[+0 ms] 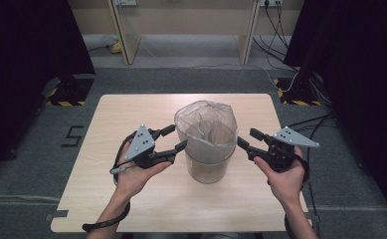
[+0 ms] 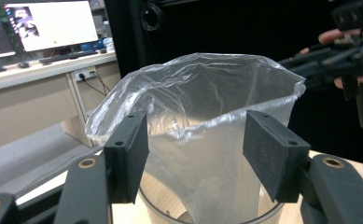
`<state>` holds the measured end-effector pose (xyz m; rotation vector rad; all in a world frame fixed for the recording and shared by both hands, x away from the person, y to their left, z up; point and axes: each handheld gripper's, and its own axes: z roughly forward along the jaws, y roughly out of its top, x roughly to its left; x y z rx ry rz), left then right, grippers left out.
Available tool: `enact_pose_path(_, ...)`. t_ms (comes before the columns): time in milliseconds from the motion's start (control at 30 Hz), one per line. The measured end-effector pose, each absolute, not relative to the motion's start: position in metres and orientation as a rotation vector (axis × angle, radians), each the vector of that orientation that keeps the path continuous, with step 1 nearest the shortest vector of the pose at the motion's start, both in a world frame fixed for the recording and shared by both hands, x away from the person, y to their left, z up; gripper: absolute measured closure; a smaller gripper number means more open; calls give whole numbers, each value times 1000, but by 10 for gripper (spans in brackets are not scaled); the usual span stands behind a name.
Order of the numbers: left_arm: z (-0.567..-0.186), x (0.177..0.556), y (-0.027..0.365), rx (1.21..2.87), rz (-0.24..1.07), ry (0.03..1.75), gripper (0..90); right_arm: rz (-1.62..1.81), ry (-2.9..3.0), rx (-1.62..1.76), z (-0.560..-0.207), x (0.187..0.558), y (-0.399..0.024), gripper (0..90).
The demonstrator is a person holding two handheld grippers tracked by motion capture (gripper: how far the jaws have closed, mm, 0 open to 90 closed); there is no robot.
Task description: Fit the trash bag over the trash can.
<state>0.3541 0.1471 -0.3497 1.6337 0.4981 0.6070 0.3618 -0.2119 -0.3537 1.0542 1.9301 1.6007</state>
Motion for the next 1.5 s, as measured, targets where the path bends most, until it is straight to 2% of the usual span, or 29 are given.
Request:
enact_pose_path(467,-346,357,134,1761,630,386,397,1646,1921,1010,-324,360,-200,403)
enact_pose_path(800,-344,362,136,1755,631,374,410,1602,1954,1039,-324,369,-194,437)
enact_pose_path(1000,-337,363,135,1750,640,355,398,1589,1967,1054,-328,370,-194,494)
enact_pose_path(1200,-346,372,128,1853,606,330,376,1581,1981,1072,-331,371,-192,563)
enact_pose_path(1267,-349,372,126,1875,612,313,401,1580,1989,1076,-332,371,-192,581)
enact_pose_path(1500,-352,372,125,1917,638,261,628,1571,1993,1091,-333,369,-193,627)
